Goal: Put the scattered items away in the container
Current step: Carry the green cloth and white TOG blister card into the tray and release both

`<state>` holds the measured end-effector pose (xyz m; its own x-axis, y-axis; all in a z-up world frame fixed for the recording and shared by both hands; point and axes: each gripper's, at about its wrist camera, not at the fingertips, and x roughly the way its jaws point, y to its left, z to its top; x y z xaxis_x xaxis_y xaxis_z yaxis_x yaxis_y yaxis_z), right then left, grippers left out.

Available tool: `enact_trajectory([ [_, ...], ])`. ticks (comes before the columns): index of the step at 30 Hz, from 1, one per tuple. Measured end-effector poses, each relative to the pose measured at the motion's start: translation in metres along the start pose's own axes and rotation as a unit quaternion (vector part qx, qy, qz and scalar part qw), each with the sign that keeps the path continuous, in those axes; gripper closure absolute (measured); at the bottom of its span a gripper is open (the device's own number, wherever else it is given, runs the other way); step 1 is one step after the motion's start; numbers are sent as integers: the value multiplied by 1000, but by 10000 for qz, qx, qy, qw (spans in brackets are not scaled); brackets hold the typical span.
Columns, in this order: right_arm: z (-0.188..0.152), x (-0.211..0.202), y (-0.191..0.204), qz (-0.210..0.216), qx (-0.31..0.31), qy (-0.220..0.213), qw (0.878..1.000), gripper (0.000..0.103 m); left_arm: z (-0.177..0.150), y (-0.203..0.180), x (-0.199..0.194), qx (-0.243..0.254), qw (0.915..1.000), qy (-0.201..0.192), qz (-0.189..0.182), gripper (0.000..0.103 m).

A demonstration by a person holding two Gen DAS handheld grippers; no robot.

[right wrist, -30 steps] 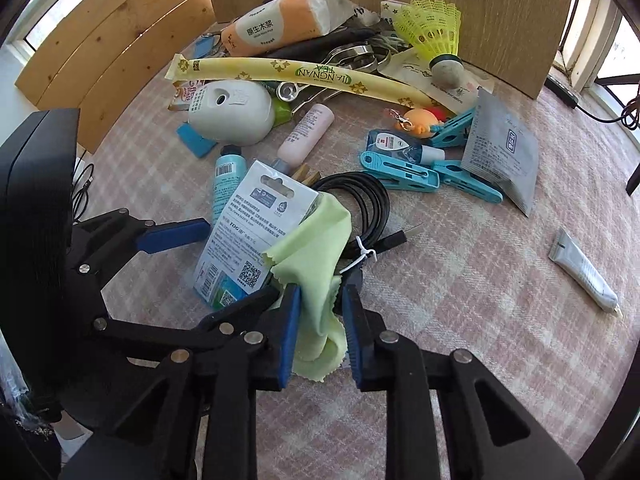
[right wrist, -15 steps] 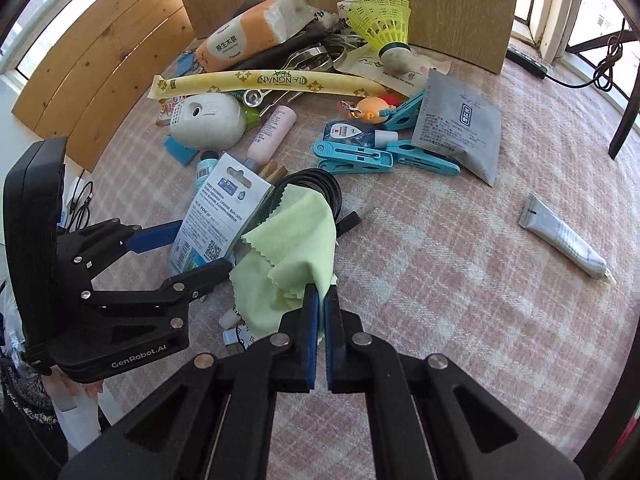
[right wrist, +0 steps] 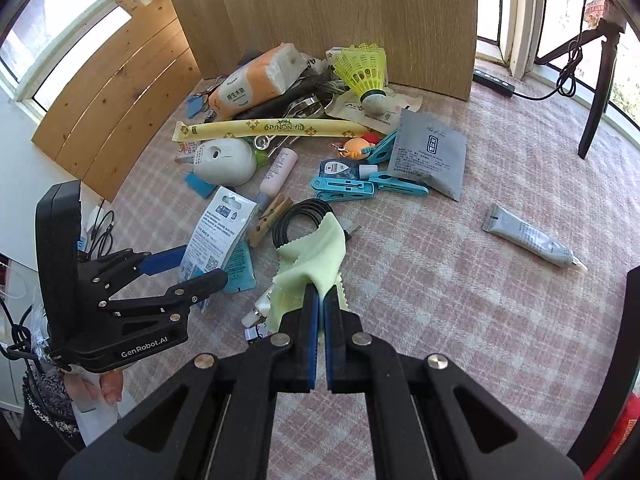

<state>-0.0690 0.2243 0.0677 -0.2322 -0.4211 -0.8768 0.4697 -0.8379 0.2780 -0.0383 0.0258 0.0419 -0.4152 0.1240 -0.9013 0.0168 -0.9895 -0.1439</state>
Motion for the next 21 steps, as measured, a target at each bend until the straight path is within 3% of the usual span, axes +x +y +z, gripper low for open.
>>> enact_trajectory([
  [5, -6, -30, -9, -52, 109, -273, 9996, 100, 4, -16, -24, 68, 9997, -198, -83, 49],
  [9, -14, -56, -26, -134, 346, -526, 9979, 100, 12, -49, -31, 259, 9990, -324, -191, 49],
  [15, -37, -107, -64, -402, 858, -974, 9907, 100, 19, -111, -50, 726, 9945, -509, -553, 49],
  [21, -75, -167, -116, -835, 1456, -1381, 9761, 100, 26, -197, -55, 1351, 9840, -590, -999, 49],
])
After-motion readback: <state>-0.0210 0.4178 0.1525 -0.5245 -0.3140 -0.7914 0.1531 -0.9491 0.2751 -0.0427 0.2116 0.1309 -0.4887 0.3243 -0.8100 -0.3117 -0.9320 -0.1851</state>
